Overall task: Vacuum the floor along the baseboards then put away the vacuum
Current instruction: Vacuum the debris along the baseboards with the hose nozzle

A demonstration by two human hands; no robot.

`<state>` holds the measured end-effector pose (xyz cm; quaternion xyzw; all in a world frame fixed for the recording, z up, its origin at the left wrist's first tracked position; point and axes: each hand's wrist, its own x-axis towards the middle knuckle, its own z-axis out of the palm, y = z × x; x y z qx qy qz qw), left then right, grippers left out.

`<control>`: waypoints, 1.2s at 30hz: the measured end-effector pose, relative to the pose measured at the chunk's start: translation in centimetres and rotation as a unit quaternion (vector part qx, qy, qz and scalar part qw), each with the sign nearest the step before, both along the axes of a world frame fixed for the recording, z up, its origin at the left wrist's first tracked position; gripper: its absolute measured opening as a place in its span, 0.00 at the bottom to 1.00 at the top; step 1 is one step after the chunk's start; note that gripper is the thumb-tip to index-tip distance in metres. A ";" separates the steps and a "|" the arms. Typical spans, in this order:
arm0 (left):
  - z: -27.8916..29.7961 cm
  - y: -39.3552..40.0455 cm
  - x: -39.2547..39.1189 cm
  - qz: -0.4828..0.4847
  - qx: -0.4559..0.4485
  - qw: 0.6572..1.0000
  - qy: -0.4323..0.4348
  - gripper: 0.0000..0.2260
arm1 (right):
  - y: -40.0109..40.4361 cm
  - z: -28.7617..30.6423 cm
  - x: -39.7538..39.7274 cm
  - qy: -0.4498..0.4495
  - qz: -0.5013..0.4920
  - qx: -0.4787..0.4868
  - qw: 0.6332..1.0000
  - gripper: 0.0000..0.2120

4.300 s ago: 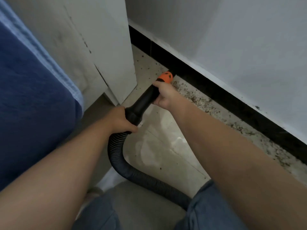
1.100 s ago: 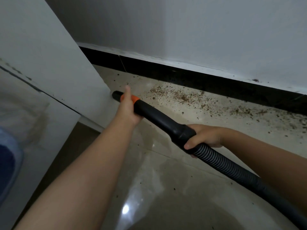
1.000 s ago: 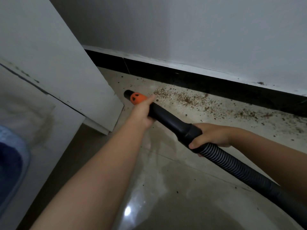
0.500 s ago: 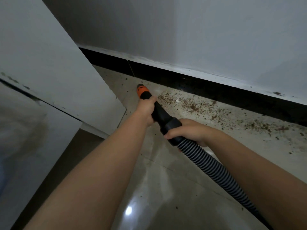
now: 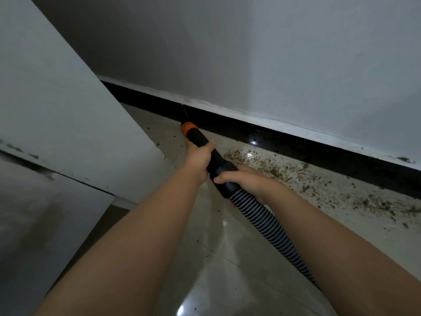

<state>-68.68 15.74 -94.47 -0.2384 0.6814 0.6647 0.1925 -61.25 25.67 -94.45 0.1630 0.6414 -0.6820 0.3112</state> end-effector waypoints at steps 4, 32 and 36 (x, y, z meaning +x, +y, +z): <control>0.8 -0.6 0.0 0.007 -0.006 1.000 0.017 0.25 | -0.4 0.2 -0.9 -0.014 0.018 -0.019 1.000 0.09; 1.1 2.9 7.7 -0.058 0.107 0.991 -0.046 0.25 | 1.8 2.6 8.2 -0.021 -0.023 0.129 0.991 0.11; 1.2 2.5 8.3 -0.102 0.124 0.985 -0.070 0.23 | 1.6 3.2 9.1 -0.028 -0.032 0.149 0.988 0.12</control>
